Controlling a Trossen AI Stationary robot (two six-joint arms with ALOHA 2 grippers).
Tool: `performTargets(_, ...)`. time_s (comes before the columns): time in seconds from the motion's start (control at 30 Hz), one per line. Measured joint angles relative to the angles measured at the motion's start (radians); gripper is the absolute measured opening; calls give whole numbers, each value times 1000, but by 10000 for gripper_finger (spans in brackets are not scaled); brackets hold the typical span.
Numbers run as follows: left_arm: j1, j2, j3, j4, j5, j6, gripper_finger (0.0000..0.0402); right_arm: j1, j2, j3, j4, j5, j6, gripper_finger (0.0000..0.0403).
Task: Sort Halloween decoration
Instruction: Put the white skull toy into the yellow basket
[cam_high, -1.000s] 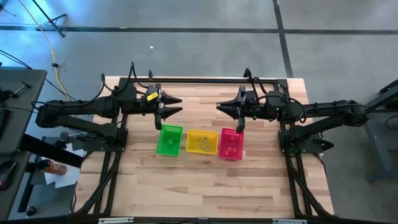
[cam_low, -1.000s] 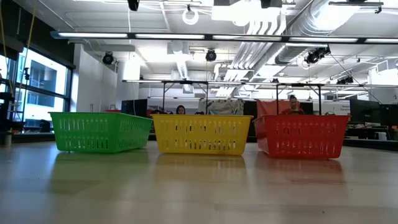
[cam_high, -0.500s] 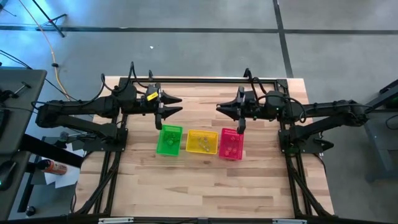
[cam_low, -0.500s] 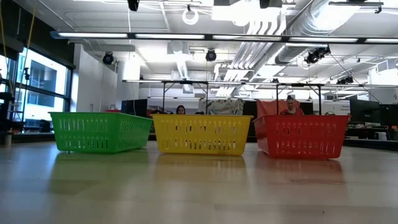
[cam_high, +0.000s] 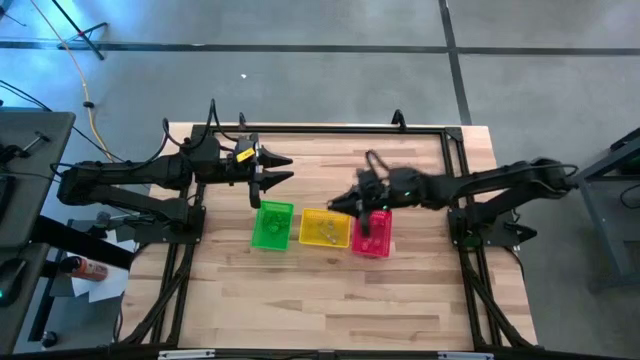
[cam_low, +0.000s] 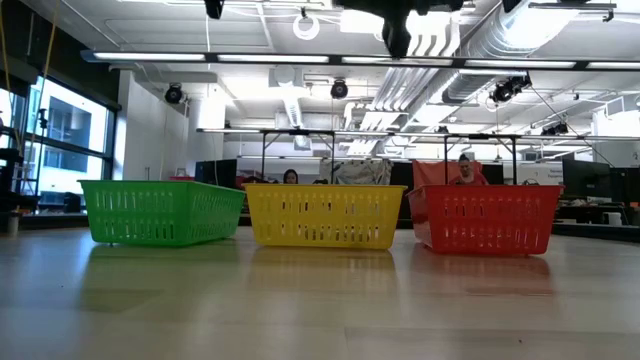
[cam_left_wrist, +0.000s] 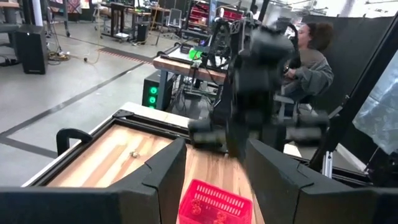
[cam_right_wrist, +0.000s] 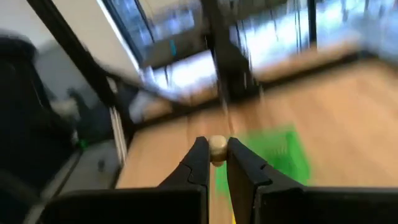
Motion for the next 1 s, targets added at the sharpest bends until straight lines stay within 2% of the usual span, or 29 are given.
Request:
performTargets(0.1, 0, 0, 0, 0, 0, -9, 156, 12, 77, 87, -218, -4, 31, 16)
performTargets(0.2, 0, 0, 0, 1, 0, -9, 156, 14, 164, 197, -435, -19, -39, 16)
performTargets(0.4, 0, 0, 0, 1, 0, -8, 156, -9, 336, 353, -628, -22, -83, 16)
performTargets(0.67, 0, 0, 0, 0, 0, -9, 156, -41, 508, 423, -705, -1, -31, 16)
performTargets(1.0, 0, 0, 0, -5, 0, -8, 156, -41, 555, 423, -718, 0, 22, 17)
